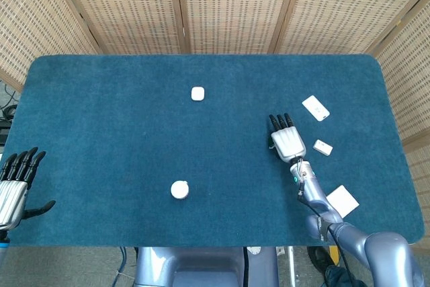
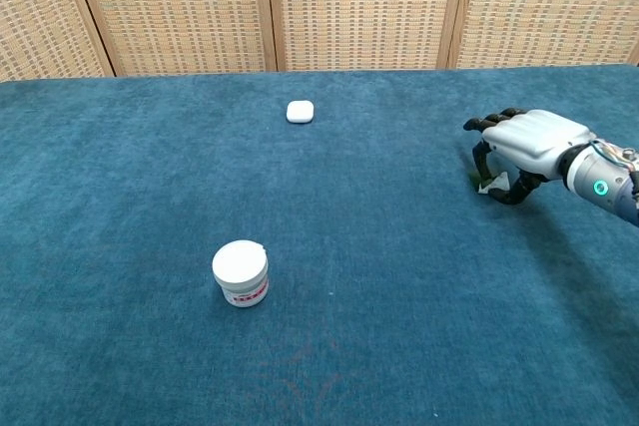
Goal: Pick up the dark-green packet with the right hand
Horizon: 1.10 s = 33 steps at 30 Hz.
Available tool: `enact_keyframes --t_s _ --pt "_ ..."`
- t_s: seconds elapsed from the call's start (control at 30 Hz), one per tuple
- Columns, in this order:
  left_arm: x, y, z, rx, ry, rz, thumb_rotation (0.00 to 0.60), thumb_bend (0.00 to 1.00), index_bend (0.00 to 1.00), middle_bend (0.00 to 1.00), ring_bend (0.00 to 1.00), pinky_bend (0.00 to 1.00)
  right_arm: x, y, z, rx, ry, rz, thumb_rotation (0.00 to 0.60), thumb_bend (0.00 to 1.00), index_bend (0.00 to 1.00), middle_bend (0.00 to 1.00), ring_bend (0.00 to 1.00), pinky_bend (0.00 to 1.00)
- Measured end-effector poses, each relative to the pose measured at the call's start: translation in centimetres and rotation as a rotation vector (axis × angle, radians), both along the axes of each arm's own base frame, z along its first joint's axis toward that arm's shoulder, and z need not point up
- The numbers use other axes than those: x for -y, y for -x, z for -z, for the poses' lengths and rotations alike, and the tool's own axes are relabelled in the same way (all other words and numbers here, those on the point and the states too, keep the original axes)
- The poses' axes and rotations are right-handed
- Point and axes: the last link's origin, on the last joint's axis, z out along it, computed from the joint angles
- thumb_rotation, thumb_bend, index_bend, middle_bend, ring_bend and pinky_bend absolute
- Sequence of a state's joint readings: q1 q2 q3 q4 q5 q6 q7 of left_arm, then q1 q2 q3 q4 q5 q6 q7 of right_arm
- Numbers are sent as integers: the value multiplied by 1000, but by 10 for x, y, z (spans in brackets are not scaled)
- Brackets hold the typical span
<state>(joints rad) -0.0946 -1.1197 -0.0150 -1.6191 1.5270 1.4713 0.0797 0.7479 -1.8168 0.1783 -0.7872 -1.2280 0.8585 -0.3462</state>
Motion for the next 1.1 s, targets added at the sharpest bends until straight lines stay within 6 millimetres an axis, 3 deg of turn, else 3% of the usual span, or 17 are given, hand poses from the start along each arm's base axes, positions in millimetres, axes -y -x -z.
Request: enact_keyframes --t_s 0.23,0.63,0.83,0.97,1.1 --pt "-1 0 1 -3 2 -1 600 0 0 0 0 0 0 3 0 -18 -11 7 600 569 638 71 0 0" --pt "-2 1 1 -3 5 -6 600 0 0 0 0 0 10 -2 -9 -30 20 -22 600 569 673 113 0 0" --pt "-3 1 2 -4 5 -9 600 0 0 0 0 0 48 -19 -39 -39 136 -44 600 569 674 118 0 0" --pt "-4 1 2 -6 5 -13 600 0 0 0 0 0 81 -38 -74 -9 250 -47 600 583 674 118 0 0" --pt "-5 1 2 -3 7 -16 600 0 0 0 0 0 95 -49 -102 30 326 -55 600 588 664 116 0 0"
